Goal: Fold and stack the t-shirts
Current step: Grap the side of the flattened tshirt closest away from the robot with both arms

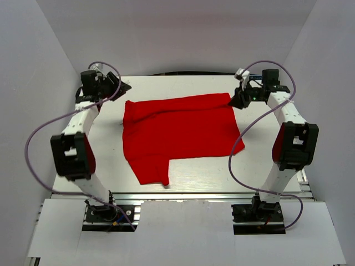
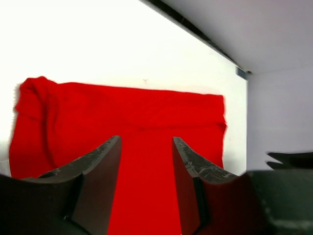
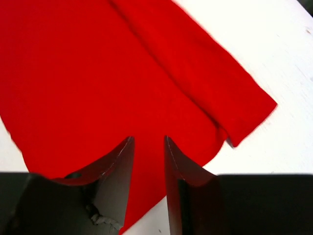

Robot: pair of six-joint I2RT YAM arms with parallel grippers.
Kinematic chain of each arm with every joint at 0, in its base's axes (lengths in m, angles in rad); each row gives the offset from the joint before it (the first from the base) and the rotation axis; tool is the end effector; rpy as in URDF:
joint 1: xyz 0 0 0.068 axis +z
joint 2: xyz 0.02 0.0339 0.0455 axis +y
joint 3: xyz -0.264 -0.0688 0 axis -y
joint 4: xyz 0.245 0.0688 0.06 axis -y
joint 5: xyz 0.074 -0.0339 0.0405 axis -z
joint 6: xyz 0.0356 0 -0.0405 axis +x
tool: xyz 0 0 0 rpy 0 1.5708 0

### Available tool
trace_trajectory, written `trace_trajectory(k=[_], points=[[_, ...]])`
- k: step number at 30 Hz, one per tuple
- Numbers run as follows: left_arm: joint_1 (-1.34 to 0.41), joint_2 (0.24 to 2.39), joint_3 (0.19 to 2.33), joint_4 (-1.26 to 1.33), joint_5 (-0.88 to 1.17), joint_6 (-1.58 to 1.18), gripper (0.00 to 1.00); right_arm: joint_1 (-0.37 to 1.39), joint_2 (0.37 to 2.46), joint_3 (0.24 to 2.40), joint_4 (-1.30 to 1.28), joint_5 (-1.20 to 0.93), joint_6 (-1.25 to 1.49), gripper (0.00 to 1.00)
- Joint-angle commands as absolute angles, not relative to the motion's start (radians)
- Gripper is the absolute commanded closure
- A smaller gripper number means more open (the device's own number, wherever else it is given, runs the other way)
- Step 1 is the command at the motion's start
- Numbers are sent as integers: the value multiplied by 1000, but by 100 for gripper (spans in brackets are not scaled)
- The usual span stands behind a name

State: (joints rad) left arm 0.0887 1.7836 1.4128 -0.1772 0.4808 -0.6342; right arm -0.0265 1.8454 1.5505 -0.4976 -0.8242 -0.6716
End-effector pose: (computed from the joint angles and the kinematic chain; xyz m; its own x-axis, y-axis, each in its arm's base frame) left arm 0.4158 0.0204 0.2837 -0.6045 -0.5812 -0.5448 -0.0540 0.7122 -0.6999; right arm 0.4129 0.0152 0.2839 -0.2479 -0.4162 -0.8748 -0.8321 0.5539 -0.0277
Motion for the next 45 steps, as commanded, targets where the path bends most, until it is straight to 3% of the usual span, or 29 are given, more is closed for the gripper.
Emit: trace_trajectory(k=[1,4,8,11,18,25,34,45], points=[[91,1619,1277,-239,509,-597,43,-34,1799,1520,-680,-910,-1003,61],[92,1493,1142,-299,480,-598,51,-34,1786,1490,-784,-894,-1215,56],[92,1352,1010,-437,450,-611,71,-34,1756,1431,-925,-838,-1395,46],[92,1246,906,-509,431,-646,78,-34,1732,1387,-965,-821,-1466,45],[83,1120,767,-701,368,-744,76,-34,1626,1247,-982,-793,-1515,45],[29,1121,675,-739,253,-831,65,-34,1526,1086,-842,-675,-1456,44],[28,1173,658,-695,195,-828,63,-48,1529,991,-782,-528,-1612,42],[28,1216,612,-621,187,-853,63,-64,1589,1006,-851,-551,-1730,42]])
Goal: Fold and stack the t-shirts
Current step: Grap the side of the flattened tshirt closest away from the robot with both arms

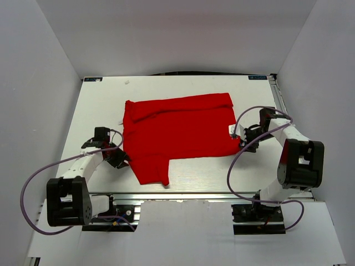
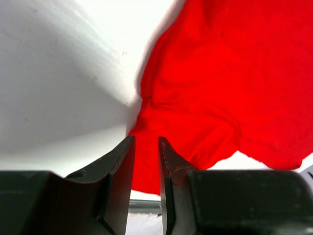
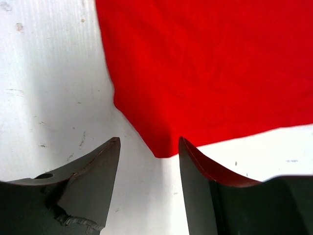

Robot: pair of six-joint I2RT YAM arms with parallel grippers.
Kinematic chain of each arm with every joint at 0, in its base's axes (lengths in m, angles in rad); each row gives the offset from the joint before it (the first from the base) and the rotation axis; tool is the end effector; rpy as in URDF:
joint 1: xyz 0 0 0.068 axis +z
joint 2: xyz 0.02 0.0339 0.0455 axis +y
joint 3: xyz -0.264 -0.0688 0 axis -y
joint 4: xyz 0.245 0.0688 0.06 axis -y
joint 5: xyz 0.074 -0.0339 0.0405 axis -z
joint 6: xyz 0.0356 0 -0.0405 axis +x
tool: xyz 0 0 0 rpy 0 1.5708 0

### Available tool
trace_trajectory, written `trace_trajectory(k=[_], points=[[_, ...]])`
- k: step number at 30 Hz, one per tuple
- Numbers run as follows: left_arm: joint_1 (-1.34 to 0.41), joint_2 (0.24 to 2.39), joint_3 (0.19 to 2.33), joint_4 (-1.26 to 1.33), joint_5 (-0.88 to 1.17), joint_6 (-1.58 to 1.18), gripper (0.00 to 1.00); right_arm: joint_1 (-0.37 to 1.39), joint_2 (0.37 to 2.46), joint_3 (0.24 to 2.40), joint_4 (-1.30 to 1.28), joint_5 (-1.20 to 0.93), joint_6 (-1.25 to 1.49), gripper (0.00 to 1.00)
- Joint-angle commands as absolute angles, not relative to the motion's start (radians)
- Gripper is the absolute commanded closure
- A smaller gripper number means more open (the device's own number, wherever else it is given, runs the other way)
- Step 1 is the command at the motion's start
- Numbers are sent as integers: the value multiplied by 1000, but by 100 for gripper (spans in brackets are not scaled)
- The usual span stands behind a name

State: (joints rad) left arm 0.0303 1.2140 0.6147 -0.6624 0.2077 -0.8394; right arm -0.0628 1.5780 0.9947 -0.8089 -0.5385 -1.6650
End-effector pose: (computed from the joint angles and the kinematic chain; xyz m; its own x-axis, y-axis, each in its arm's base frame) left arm 0.1972 -0.0014 0.1685 -0.6606 -0.7486 -0.0570 -0.6866 0.6330 -0.3576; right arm 0.2786 0.0008 0.1897 0.1293 -0.8645 -0.4857 -0.9743 -0.0196 -0.2243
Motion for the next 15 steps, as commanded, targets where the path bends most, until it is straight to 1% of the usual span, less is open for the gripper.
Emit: trace_trajectory(k=[1,4,15], points=[[28,1216,611,-614,187,-856,63,-64,1586,1002,-873,-551,-1742,43],[28,1216,604,-600,192,-862,63,-66,1572,991,-919,-563,-1776,44],[28,1229,592,-581,202,-867,63,-52,1589,969,-927,-587,-1744,48]])
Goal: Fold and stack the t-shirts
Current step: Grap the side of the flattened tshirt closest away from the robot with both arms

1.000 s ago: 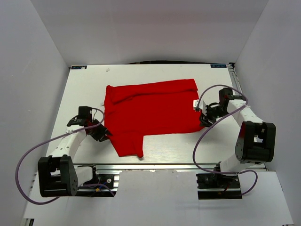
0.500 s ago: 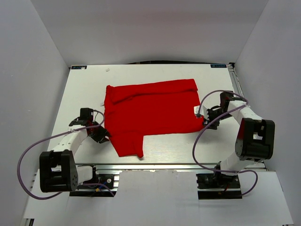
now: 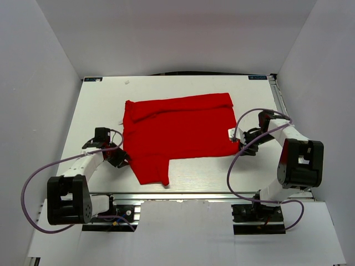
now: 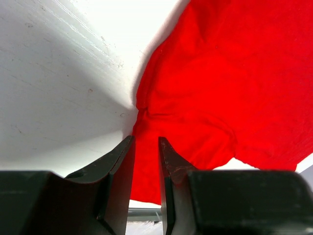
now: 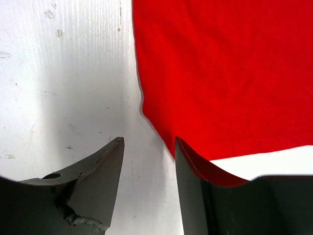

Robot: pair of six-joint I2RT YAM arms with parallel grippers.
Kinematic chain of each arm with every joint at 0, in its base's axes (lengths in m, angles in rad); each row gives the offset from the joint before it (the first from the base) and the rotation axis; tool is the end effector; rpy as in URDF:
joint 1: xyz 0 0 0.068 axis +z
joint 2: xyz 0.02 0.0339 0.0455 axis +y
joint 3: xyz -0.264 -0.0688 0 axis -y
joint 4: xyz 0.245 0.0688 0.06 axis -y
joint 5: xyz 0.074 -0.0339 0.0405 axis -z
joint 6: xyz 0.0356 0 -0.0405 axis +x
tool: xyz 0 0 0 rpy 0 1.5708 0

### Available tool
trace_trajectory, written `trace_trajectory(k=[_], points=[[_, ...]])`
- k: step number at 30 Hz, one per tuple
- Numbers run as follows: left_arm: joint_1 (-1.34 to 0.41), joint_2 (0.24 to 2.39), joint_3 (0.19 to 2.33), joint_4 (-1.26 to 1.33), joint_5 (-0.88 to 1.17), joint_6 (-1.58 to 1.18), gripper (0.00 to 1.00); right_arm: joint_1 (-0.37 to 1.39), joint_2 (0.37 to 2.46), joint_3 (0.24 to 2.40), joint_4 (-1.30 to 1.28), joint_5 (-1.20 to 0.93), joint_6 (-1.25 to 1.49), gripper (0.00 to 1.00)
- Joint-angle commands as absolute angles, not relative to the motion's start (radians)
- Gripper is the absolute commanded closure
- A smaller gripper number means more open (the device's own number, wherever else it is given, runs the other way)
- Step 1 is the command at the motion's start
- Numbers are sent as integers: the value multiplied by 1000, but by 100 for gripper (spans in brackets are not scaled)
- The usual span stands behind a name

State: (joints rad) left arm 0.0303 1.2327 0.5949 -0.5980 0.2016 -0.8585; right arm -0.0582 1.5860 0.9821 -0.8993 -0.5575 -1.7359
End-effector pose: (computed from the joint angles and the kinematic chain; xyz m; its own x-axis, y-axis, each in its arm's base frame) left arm 0.2009 -0.0010 0.1621 -0.6443 -0.7614 -0.0717 -0.6909 0.6197 -0.3724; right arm 0.2674 0.0033 0.1838 0.1502 -0.8472 -0.5096 -0.9847 -0.0823 -0.1534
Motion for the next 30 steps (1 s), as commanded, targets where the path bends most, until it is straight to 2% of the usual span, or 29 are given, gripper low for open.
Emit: trace_trajectory(k=[1,14,22,30], points=[[28,1227,598,-581,199,-868,63,-51,1592,969,-923,-592,-1738,48],[28,1273,577,-532,156,-801,57,-46,1591,973,-927,-615,-1712,47],[28,1322,549,-442,178,-787,58,-28,1592,948,-904,-615,-1701,45],[28,1295,506,-422,176,-807,80,-23,1621,914,-836,-571,-1703,44]])
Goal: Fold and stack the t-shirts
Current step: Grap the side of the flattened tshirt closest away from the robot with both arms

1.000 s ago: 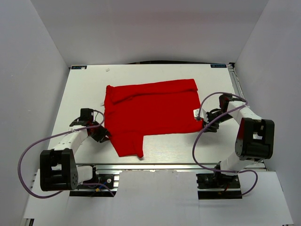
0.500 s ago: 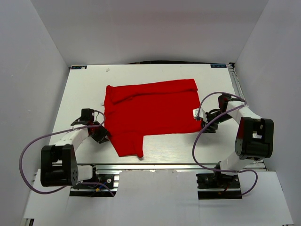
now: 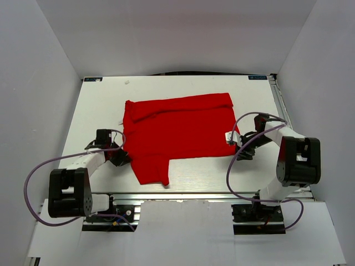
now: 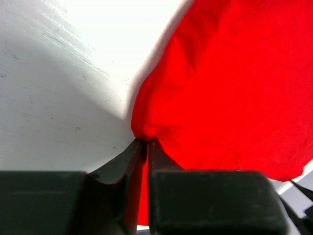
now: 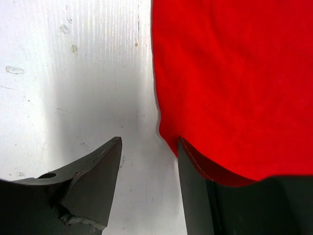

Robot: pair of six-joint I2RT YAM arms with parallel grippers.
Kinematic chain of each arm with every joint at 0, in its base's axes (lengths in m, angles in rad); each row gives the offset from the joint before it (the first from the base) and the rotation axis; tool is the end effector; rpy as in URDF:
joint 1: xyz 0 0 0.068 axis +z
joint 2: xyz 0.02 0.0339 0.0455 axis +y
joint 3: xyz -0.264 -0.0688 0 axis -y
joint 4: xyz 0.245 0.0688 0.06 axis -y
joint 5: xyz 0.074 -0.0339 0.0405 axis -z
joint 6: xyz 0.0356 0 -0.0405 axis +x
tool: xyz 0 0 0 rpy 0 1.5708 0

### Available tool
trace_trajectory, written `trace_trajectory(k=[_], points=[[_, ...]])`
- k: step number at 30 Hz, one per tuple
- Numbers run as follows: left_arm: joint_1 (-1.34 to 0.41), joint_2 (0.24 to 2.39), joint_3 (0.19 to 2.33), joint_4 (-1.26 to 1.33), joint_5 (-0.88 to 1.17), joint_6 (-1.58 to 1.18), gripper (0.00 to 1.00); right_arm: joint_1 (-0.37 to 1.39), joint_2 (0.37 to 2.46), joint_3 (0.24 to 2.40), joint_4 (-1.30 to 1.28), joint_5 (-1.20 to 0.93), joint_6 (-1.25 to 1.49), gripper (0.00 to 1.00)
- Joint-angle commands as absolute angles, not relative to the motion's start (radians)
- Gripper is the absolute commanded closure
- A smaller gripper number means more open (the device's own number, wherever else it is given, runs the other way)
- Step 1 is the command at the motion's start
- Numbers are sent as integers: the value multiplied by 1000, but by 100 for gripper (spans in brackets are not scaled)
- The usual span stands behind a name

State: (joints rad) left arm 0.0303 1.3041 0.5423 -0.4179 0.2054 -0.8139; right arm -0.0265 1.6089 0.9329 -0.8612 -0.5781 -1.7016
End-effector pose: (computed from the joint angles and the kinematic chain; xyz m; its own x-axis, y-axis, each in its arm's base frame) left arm 0.2107 -0.0009 0.1418 -0.6695 -0.7323 -0.1247 -0.6388 0.6532 -0.4066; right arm 0.2626 0.0125 0.1671 0.1265 -0.8340 -0.5371 -0.9911 -0.0830 -0.1045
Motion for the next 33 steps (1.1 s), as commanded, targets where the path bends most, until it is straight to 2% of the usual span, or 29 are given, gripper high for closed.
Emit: trace_trajectory(k=[1,4,20,25,26,29,33], points=[[28,1287,503,-422,176,-805,82,-21,1626,913,-825,-565,-1697,45],[28,1262,502,-423,178,-807,86,-18,1641,914,-796,-557,-1672,46],[28,1259,512,-431,193,-811,91,-3,1635,868,-623,-525,-1546,56],[26,1259,511,-434,195,-815,93,-2,1646,844,-580,-512,-1517,67],[28,1258,509,-434,195,-812,95,-2,1644,835,-557,-509,-1502,73],[28,1255,508,-433,196,-815,97,29,1643,815,-514,-492,-1458,82],[26,1250,512,-437,201,-813,98,35,1623,759,-439,-459,-1434,86]])
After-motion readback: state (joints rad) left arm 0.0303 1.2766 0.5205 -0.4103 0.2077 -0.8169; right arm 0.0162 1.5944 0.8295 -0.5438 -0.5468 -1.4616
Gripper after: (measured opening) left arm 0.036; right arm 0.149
